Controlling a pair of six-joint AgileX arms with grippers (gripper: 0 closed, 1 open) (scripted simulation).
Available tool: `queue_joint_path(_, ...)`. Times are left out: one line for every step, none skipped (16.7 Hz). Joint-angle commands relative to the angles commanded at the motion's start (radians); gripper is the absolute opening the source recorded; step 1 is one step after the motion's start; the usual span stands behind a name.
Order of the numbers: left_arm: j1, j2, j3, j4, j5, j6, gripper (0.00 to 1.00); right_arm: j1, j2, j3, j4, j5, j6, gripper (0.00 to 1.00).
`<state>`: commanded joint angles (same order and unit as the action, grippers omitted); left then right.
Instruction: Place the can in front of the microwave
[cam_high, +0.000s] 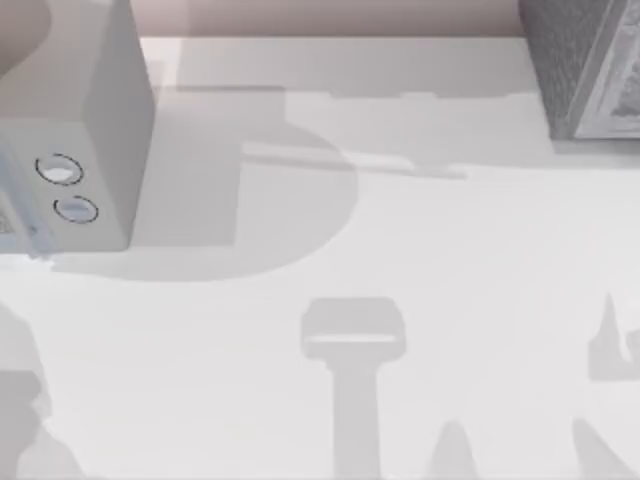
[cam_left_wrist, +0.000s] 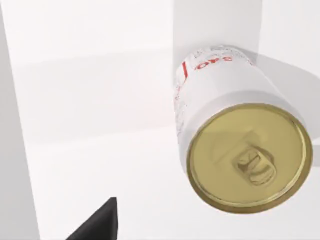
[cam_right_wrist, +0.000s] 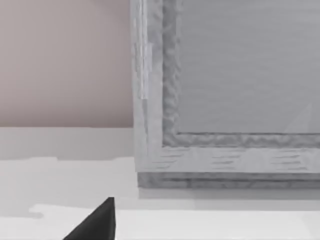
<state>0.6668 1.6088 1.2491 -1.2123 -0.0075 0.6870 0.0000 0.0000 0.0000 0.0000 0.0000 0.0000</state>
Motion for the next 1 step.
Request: queue_joint_path(-0.002,-0.006,0.008,-0.008,0.000,-0.001,1.00,0.000,0.000,0.000,0.000,0.000,0.000,1.00)
